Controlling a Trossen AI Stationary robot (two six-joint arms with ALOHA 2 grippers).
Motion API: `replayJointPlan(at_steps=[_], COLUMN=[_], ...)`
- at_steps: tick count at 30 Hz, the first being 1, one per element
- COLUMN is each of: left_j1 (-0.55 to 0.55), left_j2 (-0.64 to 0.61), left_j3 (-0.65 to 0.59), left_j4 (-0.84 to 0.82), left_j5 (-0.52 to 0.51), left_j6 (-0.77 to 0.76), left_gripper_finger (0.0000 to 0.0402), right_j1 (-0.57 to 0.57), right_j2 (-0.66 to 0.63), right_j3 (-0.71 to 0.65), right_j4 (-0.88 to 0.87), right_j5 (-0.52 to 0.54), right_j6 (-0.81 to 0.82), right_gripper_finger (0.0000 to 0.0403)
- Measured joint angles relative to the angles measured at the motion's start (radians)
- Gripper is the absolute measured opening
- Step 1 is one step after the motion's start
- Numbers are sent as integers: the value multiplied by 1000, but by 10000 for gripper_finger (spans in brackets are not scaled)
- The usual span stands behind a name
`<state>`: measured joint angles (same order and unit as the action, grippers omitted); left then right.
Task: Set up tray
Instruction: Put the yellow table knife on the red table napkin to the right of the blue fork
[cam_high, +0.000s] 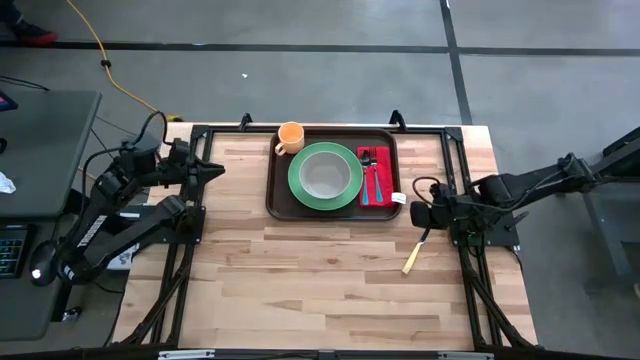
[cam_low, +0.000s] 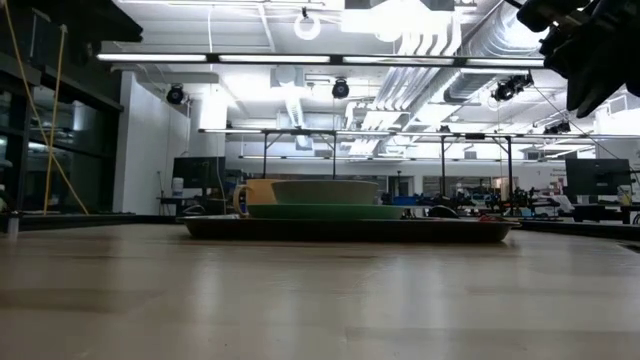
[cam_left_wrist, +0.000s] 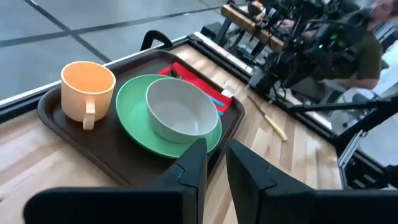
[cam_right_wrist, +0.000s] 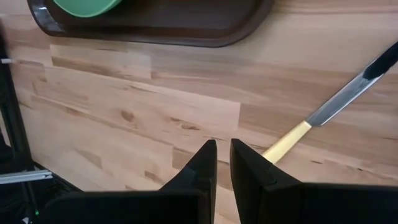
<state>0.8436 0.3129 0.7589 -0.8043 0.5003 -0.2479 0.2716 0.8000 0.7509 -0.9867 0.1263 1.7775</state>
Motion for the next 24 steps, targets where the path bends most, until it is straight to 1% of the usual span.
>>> replayJointPlan(at_steps=[6,11,15,17,21,24], left_j1=[0,0,0,0,0,0], left_j2=[-38,-51,-51,-57,-95,-119], left_j3=[0,0,-6,-33,-143,-205], left_j4=[48,99,184,255,406,462], left_j5=[-4,-56,-65,-61,-25,0], left_j6=[-39,-79,-124,-151,-225,-269], left_gripper_finger=[92,92,92,92,92,92], right_j1=[-1,-1,-2,-2,-2,-3], right_j2=[13,14,16,17,19,19], right_j3=[0,0,0,0,0,0], right_j4=[1,3,4,4,4,4], right_j5=[22,37,48,48,48,51], right_j6=[0,0,3,3,13,15], right_gripper_finger=[23,23,23,23,23,23])
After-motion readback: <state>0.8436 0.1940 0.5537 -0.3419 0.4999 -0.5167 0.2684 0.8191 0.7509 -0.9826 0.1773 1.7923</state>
